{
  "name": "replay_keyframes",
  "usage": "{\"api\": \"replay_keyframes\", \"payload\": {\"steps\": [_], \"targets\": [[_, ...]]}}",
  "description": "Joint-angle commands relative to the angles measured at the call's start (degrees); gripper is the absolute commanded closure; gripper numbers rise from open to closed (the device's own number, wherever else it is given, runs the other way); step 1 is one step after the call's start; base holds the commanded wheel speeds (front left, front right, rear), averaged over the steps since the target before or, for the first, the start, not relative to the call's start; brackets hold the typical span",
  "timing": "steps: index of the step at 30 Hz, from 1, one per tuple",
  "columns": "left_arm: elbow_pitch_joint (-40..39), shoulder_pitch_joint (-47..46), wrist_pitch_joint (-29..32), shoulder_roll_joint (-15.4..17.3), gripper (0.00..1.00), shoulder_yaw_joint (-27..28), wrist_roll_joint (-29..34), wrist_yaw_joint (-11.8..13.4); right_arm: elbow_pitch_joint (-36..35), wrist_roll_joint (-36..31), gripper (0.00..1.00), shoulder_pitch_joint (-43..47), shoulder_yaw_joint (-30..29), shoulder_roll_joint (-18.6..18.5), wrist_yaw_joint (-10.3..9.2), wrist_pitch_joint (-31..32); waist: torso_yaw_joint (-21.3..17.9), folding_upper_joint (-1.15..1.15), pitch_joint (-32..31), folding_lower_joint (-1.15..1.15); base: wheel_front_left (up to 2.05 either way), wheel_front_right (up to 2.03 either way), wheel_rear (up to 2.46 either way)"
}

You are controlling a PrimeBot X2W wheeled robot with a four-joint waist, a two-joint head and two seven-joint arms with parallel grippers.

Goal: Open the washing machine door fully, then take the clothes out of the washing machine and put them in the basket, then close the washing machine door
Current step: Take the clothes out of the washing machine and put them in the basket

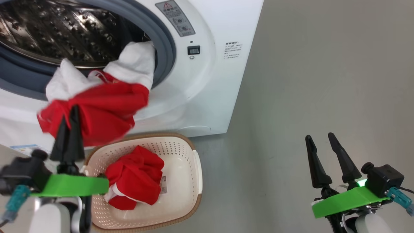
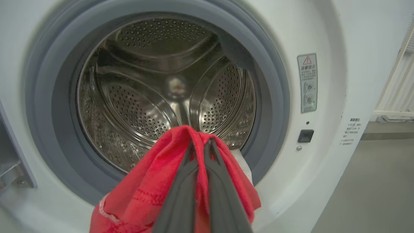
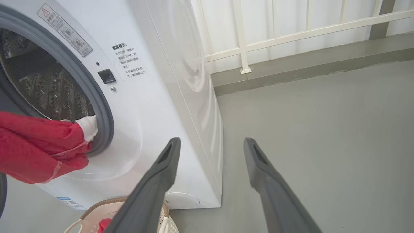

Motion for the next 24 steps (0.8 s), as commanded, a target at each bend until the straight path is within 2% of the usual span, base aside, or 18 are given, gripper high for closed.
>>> {"api": "replay_keyframes", "payload": {"steps": [1,14,24], "targets": [[-0.7,0.6,-0.3,0.9,1.0,1.4,-0.7,0.0,-1.5,0.0,0.0,-1.1,1.2,-0.2,0.36,-0.4,-0.2,0.0,0.6,0.0,0.0,0.0,0.0],[15.4,-2.4,-0.3,0.8,1.0,-0.1,1.2,-0.4,-2.3,0.9,0.0,-4.2,1.8,-0.2,0.36,-0.4,-1.1,0.0,6.8,0.0,0.0,0.0,0.0],[29.6,-8.8,-0.3,3.1,1.0,-0.7,3.6,-0.8,-3.0,1.9,0.0,-6.8,3.0,-0.2,0.36,-0.4,-3.0,0.0,12.6,0.0,0.0,0.0,0.0]]}}
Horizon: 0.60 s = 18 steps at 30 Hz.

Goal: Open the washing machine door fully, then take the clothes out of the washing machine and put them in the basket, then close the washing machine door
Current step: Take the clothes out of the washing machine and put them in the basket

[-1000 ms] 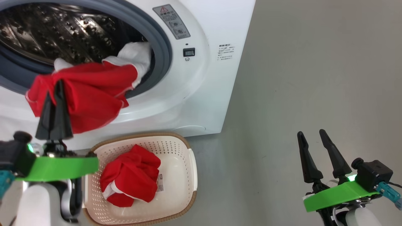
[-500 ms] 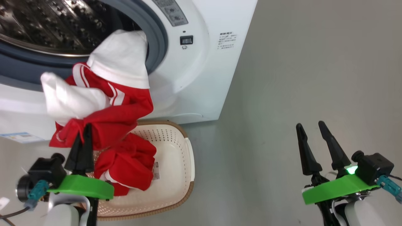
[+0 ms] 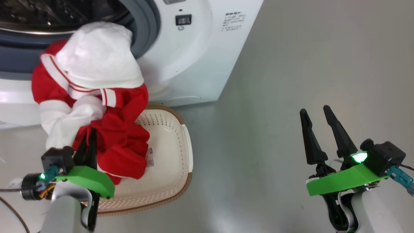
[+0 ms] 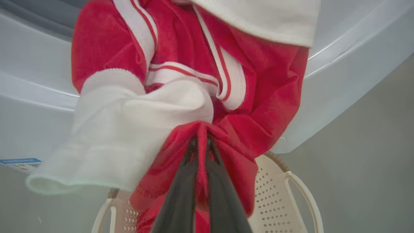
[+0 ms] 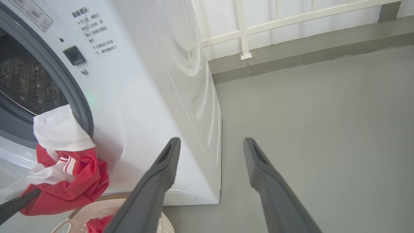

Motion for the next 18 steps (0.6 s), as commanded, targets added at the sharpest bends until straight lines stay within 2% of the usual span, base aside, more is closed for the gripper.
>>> {"api": "replay_keyframes", "payload": {"steps": [1,6,9,12,14,18], "targets": [[0.2,-0.8,-0.3,2.0,1.0,1.2,1.0,-0.3,-1.6,0.9,0.0,-0.8,1.4,-0.1,0.36,-0.4,-1.2,0.0,2.2,0.0,0.0,0.0,0.0],[6.0,-3.8,-0.3,3.4,1.0,0.9,1.5,-0.3,-2.0,1.4,0.0,-2.1,1.9,-0.1,0.36,-0.4,-2.1,0.0,4.8,0.0,0.0,0.0,0.0],[8.6,-5.6,-0.3,4.1,0.93,0.8,1.5,-0.3,-2.2,1.7,0.0,-2.8,2.0,-0.1,0.36,-0.4,-2.5,0.0,6.1,0.0,0.0,0.0,0.0],[11.0,-7.3,-0.3,4.5,0.8,0.7,1.4,-0.4,-2.4,1.9,0.0,-3.3,2.2,-0.1,0.36,-0.4,-2.6,0.0,7.1,0.0,0.0,0.0,0.0],[12.3,-8.5,-0.3,4.7,0.65,0.5,1.5,-0.4,-2.4,1.9,0.0,-3.6,2.3,-0.1,0.36,-0.4,-2.7,0.0,7.7,0.0,0.0,0.0,0.0],[14.8,-10.9,-0.3,5.2,0.65,0.1,1.6,-0.4,-2.6,2.0,0.0,-4.2,2.5,-0.1,0.36,-0.4,-2.7,0.0,8.8,0.0,0.0,0.0,0.0]]}}
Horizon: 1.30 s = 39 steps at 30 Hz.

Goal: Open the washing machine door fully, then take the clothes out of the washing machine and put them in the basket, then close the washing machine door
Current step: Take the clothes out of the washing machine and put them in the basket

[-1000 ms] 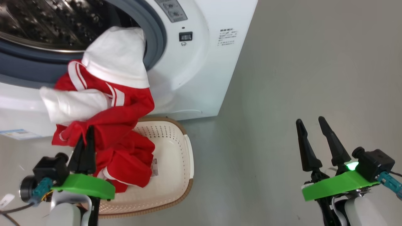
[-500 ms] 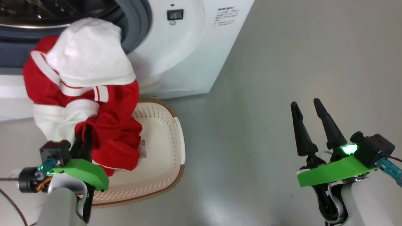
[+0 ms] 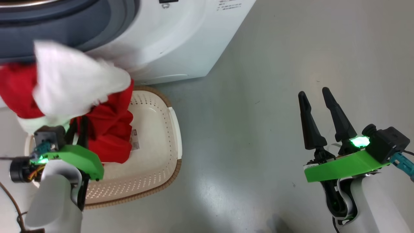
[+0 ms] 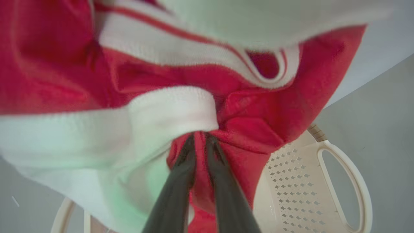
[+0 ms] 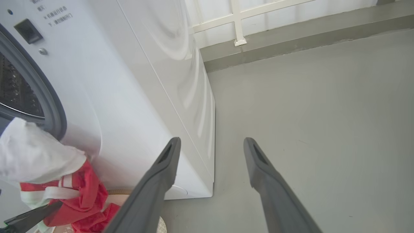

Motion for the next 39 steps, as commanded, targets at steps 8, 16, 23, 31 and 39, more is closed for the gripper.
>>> {"api": "replay_keyframes", "payload": {"steps": [8,16,23,31,39], "targets": [[6.0,-4.2,-0.3,3.4,0.24,0.9,0.5,-0.3,-1.5,0.6,0.0,-1.5,2.3,-0.1,0.36,-0.4,-0.6,0.0,2.0,0.0,0.0,0.0,0.0],[7.9,-5.3,-0.3,3.5,0.0,0.7,0.5,0.0,-1.5,0.7,0.0,-1.8,2.0,-0.1,0.36,-0.4,-0.5,0.0,2.0,0.0,0.0,0.0,0.0],[8.0,-4.6,-0.3,2.9,0.0,0.9,-0.1,0.0,-1.4,0.4,0.0,-1.7,1.9,-0.1,0.36,-0.4,0.0,0.0,1.3,0.0,0.0,0.0,0.0],[5.2,-2.5,-0.3,2.4,0.0,1.2,-1.1,-0.2,-0.6,-0.2,0.0,-1.2,1.5,-0.1,0.36,-0.4,0.8,0.0,-1.5,0.0,0.0,0.0,0.0],[-2.1,3.3,-0.3,1.4,0.0,2.1,-2.3,-0.3,0.6,-1.2,0.0,0.6,0.8,-0.1,0.36,-0.4,1.6,0.0,-7.4,0.0,0.0,0.0,0.0]]}}
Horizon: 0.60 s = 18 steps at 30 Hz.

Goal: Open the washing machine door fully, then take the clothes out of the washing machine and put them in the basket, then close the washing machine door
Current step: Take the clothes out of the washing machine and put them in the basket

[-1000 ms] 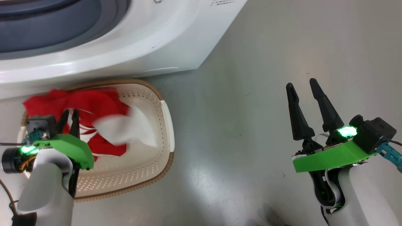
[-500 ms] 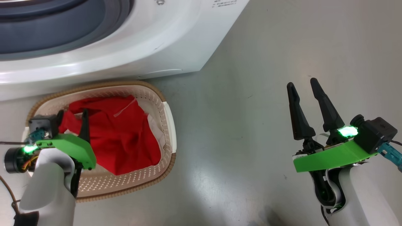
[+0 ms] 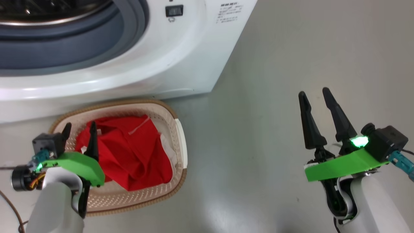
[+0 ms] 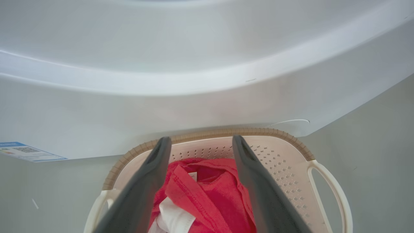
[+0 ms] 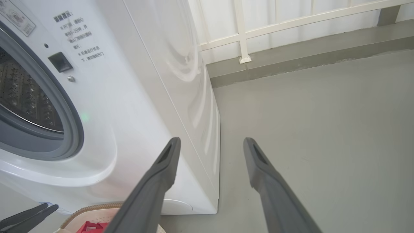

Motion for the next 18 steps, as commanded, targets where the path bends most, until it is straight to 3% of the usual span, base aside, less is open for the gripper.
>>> {"api": "replay_keyframes", "payload": {"steps": [1,18], "targets": [[-2.7,2.9,-0.3,1.5,0.0,1.7,-0.2,-0.3,-0.8,-0.9,0.0,2.1,0.8,-0.1,0.36,-0.4,0.8,0.0,-3.6,0.0,0.0,0.0,0.0],[-21.8,17.8,-0.3,-0.9,0.0,2.7,0.3,-0.3,1.7,-3.0,0.0,9.4,0.5,-1.2,0.36,-0.4,2.3,0.0,-17.6,0.0,0.0,0.0,0.0]]}}
